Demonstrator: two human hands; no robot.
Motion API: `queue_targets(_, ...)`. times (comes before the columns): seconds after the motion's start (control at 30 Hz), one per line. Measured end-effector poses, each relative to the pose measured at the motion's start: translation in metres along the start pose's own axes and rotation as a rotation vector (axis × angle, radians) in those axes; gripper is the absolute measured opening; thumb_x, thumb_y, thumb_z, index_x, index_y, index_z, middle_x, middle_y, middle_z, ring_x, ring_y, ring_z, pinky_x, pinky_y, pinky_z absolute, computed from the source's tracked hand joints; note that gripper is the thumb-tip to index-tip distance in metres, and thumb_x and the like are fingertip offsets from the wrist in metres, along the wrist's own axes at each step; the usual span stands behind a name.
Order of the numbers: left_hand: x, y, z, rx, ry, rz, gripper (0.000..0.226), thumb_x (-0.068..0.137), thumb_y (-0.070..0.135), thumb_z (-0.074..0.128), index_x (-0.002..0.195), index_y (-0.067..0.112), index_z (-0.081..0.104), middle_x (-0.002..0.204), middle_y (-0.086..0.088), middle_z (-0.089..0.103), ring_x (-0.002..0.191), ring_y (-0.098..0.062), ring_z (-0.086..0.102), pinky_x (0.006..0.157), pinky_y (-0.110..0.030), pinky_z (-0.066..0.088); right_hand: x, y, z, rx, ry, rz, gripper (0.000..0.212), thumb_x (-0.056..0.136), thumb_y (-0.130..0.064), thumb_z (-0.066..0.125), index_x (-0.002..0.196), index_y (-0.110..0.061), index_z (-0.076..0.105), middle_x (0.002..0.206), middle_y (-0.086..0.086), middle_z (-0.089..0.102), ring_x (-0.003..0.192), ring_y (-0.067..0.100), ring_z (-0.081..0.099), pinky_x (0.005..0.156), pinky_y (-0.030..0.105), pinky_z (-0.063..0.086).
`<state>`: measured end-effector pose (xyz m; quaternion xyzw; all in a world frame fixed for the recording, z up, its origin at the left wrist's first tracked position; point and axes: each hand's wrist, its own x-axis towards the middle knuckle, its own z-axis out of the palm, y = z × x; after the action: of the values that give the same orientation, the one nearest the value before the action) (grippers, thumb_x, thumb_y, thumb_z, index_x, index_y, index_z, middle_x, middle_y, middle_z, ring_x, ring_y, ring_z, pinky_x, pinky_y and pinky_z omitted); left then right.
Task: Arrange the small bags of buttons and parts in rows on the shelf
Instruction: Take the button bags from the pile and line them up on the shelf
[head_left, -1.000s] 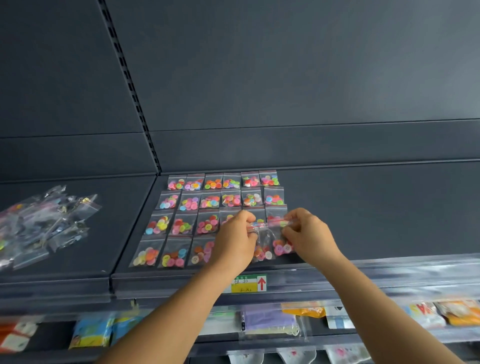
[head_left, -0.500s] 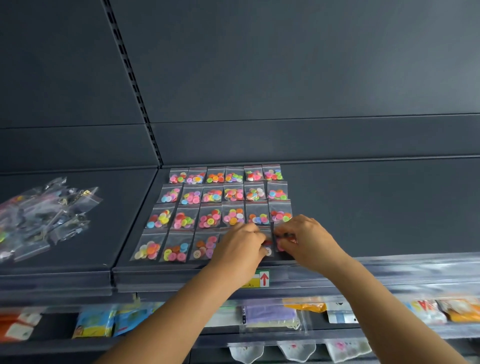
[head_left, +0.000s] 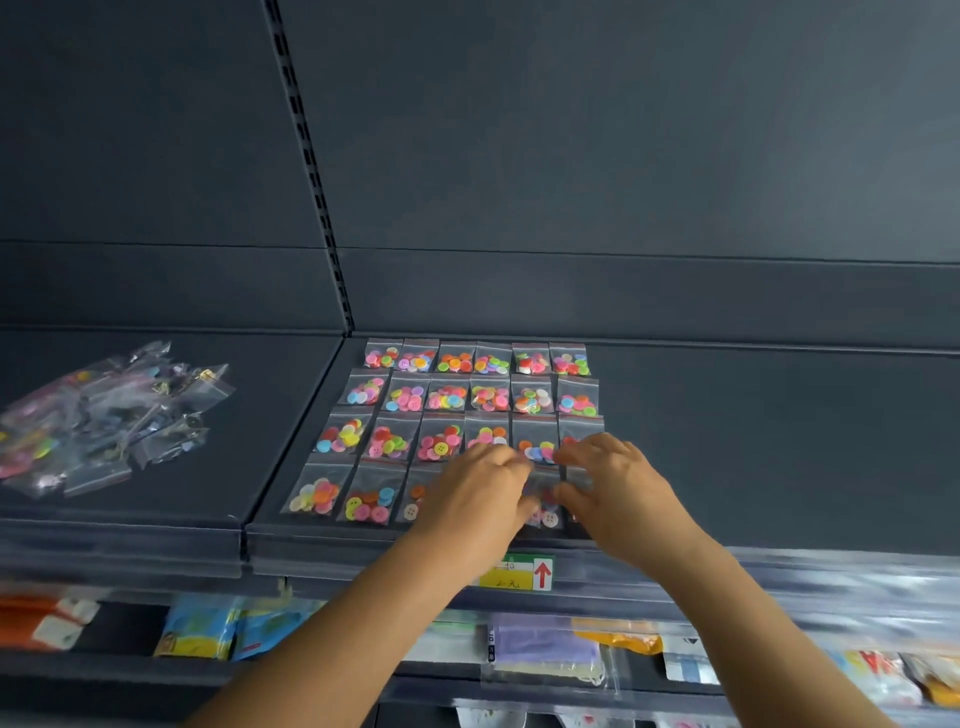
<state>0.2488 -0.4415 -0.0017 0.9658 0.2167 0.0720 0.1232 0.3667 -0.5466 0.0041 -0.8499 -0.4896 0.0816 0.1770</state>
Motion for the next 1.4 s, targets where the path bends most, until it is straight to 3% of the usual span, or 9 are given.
queue_targets(0.2, -0.021, -0.032, -0.023, 0.056, 0.086, -0.105, 0.055, 0.096, 0.038, 0.048, 0.145, 0.022, 0.032, 0.144, 0.005, 0.041, 0.13, -0.015, 0.036, 0.108, -0.029, 0.032, 0.016, -0.042, 0.006, -0.013, 0.0, -0.149, 0.051, 0.094, -0.035, 0.052, 0.141, -0.027, 0.036, 0.145, -0.007, 0.039, 0.133, 0.016, 0.035, 0.107, 0.028, 0.032)
queue_targets(0.43, -0.054, -0.1, -0.056, 0.073, 0.172, -0.247, 0.056, 0.095, 0.04, 0.049, 0.145, 0.022, 0.031, 0.146, 0.007, 0.04, 0.133, -0.013, 0.035, 0.11, -0.027, 0.027, 0.047, -0.117, 0.026, -0.008, -0.04, -0.273, 0.058, 0.095, -0.037, 0.049, 0.147, -0.026, 0.025, 0.152, -0.005, 0.03, 0.14, 0.018, 0.026, 0.114, 0.03, 0.023)
queue_targets(0.97, -0.135, -0.324, -0.125, 0.106, 0.203, -0.389, 0.056, 0.097, 0.04, 0.045, 0.147, 0.022, 0.029, 0.148, 0.007, 0.036, 0.135, -0.013, 0.032, 0.111, -0.026, 0.026, 0.129, -0.331, 0.124, 0.019, -0.107, -0.361, 0.055, 0.095, -0.037, 0.048, 0.145, -0.021, 0.03, 0.147, -0.004, 0.037, 0.136, 0.017, 0.031, 0.113, 0.028, 0.024)
queue_targets(1.23, -0.151, -0.409, -0.137, 0.069, 0.164, -0.479, 0.053, 0.097, 0.038, 0.045, 0.145, 0.02, 0.032, 0.147, 0.003, 0.039, 0.134, -0.017, 0.036, 0.109, -0.031, 0.032, 0.16, -0.395, 0.154, 0.024, -0.11, -0.366, 0.051, 0.097, -0.033, 0.046, 0.145, -0.021, 0.032, 0.149, -0.004, 0.035, 0.14, 0.016, 0.027, 0.114, 0.026, 0.019)
queue_targets(1.4, -0.147, -0.451, -0.141, 0.049, 0.152, -0.569, 0.051, 0.098, 0.035, 0.042, 0.145, 0.018, 0.033, 0.145, 0.0, 0.041, 0.132, -0.019, 0.038, 0.108, -0.033, 0.034, 0.186, -0.422, 0.167, 0.029, -0.144, -0.386, 0.049, 0.096, -0.029, 0.046, 0.144, -0.02, 0.035, 0.147, -0.001, 0.04, 0.137, 0.018, 0.032, 0.113, 0.027, 0.024)
